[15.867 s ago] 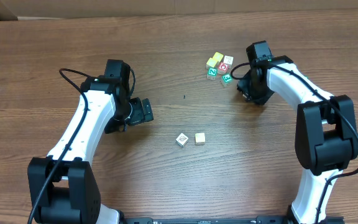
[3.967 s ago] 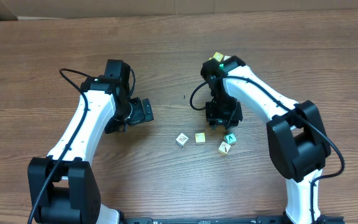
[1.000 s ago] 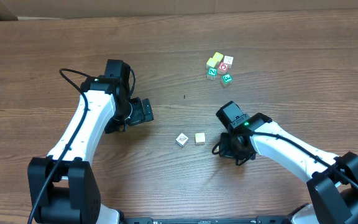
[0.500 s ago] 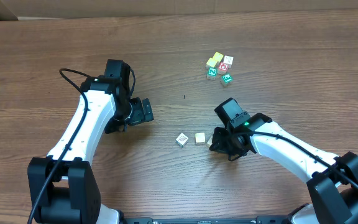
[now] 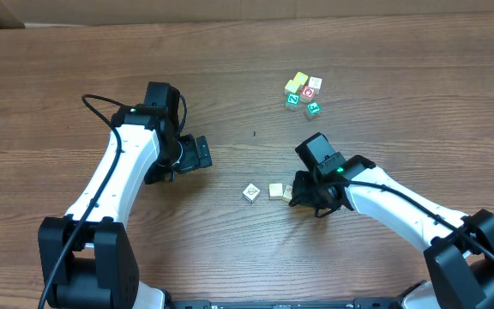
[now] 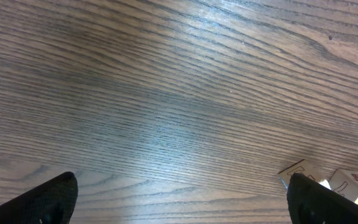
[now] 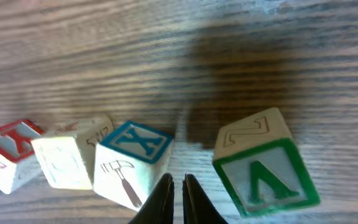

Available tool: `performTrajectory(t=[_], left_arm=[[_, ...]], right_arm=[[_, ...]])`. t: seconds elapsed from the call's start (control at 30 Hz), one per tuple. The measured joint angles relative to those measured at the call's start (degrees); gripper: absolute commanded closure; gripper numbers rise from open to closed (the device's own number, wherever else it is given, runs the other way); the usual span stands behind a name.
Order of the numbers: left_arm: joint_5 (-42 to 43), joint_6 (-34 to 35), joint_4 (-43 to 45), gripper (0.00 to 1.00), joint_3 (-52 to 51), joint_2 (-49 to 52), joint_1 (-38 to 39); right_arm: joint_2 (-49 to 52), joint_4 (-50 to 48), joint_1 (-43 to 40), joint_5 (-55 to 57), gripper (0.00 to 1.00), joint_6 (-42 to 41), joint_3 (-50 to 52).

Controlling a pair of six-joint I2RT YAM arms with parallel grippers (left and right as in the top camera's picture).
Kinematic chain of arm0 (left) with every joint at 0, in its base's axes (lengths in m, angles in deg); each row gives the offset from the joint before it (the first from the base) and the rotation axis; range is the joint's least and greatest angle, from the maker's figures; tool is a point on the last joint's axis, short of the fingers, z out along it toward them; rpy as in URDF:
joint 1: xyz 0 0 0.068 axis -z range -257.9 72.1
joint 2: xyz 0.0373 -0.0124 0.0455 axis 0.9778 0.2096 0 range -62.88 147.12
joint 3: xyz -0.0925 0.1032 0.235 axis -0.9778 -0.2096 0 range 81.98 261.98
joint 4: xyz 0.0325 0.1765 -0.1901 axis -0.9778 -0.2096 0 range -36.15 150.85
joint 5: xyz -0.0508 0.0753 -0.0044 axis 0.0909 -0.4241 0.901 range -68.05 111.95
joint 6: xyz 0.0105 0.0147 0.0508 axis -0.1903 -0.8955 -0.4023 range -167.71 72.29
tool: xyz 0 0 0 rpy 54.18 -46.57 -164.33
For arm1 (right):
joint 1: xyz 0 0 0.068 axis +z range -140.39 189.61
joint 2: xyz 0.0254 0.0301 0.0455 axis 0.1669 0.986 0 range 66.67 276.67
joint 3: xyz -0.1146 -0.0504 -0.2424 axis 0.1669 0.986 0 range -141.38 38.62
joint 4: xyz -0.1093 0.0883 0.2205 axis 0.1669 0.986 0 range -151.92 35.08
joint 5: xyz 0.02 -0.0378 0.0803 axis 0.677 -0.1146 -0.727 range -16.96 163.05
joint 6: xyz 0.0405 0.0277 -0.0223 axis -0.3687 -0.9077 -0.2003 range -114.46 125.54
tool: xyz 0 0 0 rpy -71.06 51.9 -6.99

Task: Flip 3 blocks

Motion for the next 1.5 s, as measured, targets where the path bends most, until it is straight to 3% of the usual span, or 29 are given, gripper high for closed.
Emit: performTrajectory(t=[0.23,0.4,0.93,1.5], left_arm=[[0.0,0.0,0.0,0.00,0.0,0.0,0.0],[0.0,0.0,0.0,0.00,0.0,0.0,0.0],[0.0,0.0,0.0,0.00,0.0,0.0,0.0],[0.0,0.0,0.0,0.00,0.0,0.0,0.0]], right_arm=[[-0.4,10.3,-2.3,0.6,0.91,4.4,-9.3],[-0.6,14.7,-8.3,2.6,0.94,5.2,-10.3],[0.8,4.9,-12.1,1.9,0.96,3.0,-2.1],[0.8,6.5,-9.7,-2.0,0.96,-1.1,-2.1]])
